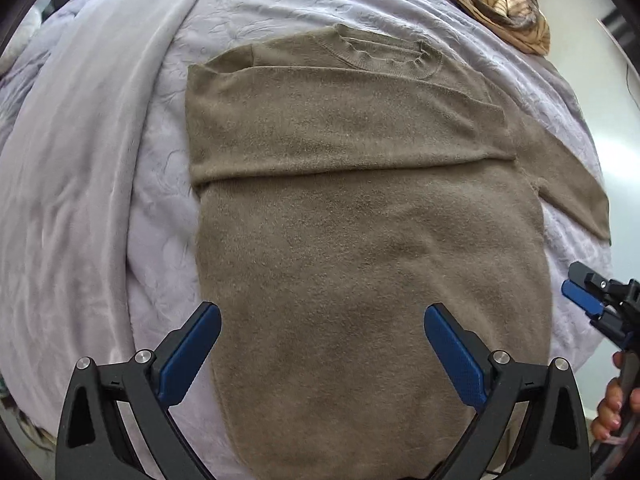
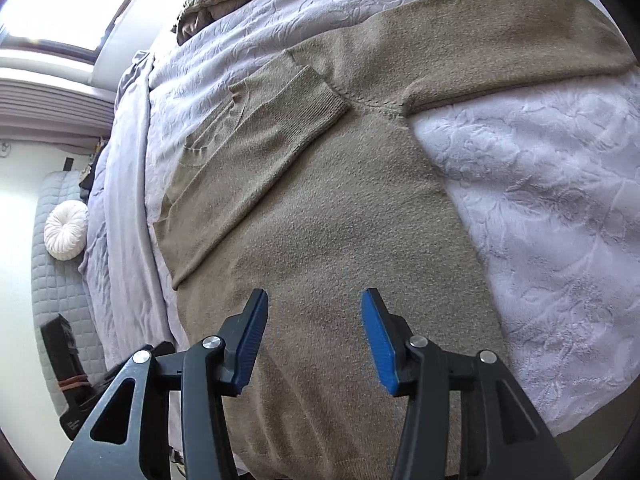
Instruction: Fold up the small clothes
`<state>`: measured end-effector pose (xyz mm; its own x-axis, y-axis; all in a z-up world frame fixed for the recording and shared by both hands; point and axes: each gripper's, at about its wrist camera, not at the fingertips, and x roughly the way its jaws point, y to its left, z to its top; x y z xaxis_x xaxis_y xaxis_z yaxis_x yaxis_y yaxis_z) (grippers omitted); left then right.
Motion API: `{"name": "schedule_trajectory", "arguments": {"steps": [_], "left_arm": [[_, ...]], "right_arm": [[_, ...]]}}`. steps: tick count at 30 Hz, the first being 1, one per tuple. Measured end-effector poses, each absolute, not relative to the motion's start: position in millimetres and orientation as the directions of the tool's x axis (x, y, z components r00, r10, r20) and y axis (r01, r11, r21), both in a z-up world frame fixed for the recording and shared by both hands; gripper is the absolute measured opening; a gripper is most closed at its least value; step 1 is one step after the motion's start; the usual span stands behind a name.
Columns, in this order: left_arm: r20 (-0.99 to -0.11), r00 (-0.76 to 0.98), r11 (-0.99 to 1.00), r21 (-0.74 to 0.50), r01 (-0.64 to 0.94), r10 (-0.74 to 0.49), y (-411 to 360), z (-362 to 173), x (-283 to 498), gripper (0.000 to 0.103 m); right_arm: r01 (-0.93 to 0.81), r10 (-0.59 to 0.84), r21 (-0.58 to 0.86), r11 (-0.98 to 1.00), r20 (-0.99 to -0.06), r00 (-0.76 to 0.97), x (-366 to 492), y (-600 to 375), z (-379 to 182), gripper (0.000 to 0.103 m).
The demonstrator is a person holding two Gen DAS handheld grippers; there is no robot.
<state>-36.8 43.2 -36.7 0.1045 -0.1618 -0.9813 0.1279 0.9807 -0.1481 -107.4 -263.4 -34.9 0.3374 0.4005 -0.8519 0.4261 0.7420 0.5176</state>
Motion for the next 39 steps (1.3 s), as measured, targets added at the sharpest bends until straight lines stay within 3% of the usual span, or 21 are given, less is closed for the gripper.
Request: {"name": "schedule_trajectory", "arguments": {"steps": [21,39], "left_arm": [[-0.980,0.093,0.962,-0.152,0.225,-0.176,-26,-30,-30,0.102],[-0.985,0.075,0.942,-0.123,0.312,-0.154,-101,-37,-25,0.102]], "right_arm": [[0.576,0.333,0.560,0.595,-0.825,0.458,-122,-366,-39,0.053],[0.698,0.278,0.621,0.355,-0.784,0.555,-149,-476,-73,0.053]]}}
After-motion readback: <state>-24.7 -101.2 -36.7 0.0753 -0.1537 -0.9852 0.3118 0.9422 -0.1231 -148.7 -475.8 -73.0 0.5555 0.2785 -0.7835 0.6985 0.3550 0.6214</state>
